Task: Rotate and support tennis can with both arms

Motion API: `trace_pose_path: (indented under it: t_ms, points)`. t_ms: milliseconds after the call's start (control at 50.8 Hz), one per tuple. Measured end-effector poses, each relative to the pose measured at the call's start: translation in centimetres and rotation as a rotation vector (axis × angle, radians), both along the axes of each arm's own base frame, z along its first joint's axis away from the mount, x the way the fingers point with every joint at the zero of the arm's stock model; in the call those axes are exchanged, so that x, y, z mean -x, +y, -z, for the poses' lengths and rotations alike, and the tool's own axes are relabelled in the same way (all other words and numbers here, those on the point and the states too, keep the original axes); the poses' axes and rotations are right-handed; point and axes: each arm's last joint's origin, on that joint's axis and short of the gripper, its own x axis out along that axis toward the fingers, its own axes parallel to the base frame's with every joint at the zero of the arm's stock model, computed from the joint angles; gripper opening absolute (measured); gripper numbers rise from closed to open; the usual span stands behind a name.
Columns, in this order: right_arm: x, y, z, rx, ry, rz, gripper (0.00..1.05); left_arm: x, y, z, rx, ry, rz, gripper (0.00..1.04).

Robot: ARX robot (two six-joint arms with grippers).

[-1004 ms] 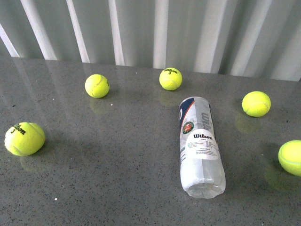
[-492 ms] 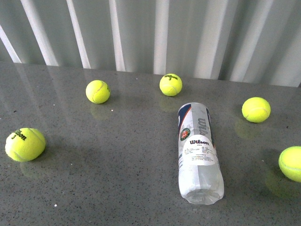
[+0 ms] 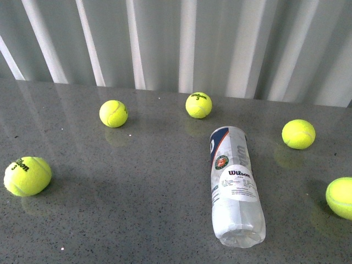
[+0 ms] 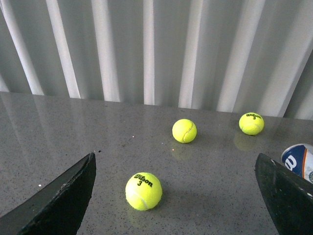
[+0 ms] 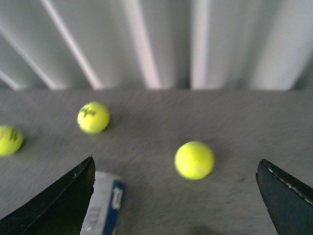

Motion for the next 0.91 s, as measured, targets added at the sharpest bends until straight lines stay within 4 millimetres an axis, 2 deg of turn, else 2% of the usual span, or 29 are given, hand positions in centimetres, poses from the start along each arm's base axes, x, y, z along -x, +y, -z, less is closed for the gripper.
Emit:
trace_pose_path:
  t_ms: [118,177,354,433,630,906]
  points:
    - [-3.3,2.8,1.6,-0.017,0.176,-0.133,0.98,0.0,0.0,0.0,0.000,0.000,0.000,0.98]
    - [-4.3,4.3,2.5,-0.005,0.246,-0.169,0.98,0.0,0.0,0.0,0.000,0.000,0.000,0.98]
    - [-5.1,7.7,5.6,-0.006,0.386,-0.253,0.98,0.0,0.0,0.0,0.000,0.000,0.000,0.98]
    - [-4.9,9.2,7.8,-0.015,0.456,-0.263,0.98,0.0,0.0,0.0,0.000,0.000,0.000,0.98]
    - [-4.8,10.3,11.2,-0.018,0.524,-0.248,0.98,0.0,0.0,0.0,0.000,0.000,0.000,0.98]
    - [-5.1,10.5,14.3,-0.043,0.572,-0.212,0.98,0.0,0.0,0.0,0.000,0.000,0.000,0.98]
